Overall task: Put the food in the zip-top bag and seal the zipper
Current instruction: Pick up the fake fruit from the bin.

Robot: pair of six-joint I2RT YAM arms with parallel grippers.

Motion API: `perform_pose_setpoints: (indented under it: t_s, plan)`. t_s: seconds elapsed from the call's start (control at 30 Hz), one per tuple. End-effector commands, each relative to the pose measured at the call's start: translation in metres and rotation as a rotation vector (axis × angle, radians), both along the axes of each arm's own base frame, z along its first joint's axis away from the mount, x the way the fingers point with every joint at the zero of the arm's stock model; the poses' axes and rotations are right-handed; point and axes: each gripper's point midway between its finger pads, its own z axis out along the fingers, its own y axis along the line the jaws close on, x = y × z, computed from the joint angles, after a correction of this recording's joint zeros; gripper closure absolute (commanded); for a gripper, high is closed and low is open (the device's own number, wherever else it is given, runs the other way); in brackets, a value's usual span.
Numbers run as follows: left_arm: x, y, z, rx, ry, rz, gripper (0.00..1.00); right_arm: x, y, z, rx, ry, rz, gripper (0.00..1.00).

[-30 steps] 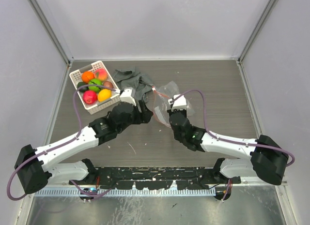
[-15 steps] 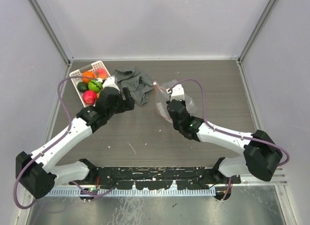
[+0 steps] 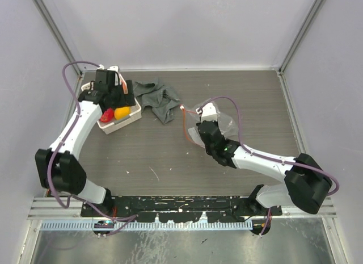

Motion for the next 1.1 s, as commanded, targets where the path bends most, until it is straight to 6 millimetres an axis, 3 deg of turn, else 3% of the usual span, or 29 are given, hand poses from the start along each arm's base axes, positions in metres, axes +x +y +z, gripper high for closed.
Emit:
perform_pose_setpoints:
  t_s: [0.0, 0.2, 0.4, 0.63, 0.7, 1.07]
  plan:
    - [0.016, 0.0, -0.009, 0.033, 0.067, -0.157, 0.05, 0.004, -0.001, 0.024, 0.069, -0.069, -0.008, 1.0]
    - [0.04, 0.013, -0.045, 0.153, 0.201, -0.253, 0.04, 0.0, -0.002, 0.022, 0.106, -0.091, 0.001, 1.0]
    - [0.062, 0.024, -0.067, 0.17, 0.224, -0.317, 0.05, 0.0, -0.005, 0.021, 0.115, -0.105, -0.007, 1.0]
    - [0.07, 0.035, -0.095, 0.076, 0.287, -0.347, 0.18, 0.0, -0.004, 0.02, 0.12, -0.109, -0.003, 1.0]
    - [0.062, 0.033, -0.108, 0.062, 0.345, -0.364, 0.22, 0.0, -0.004, 0.018, 0.119, -0.106, 0.0, 1.0]
    - [0.067, 0.039, -0.144, 0.075, 0.401, -0.363, 0.21, 0.001, 0.0, 0.014, 0.109, -0.098, 0.014, 1.0]
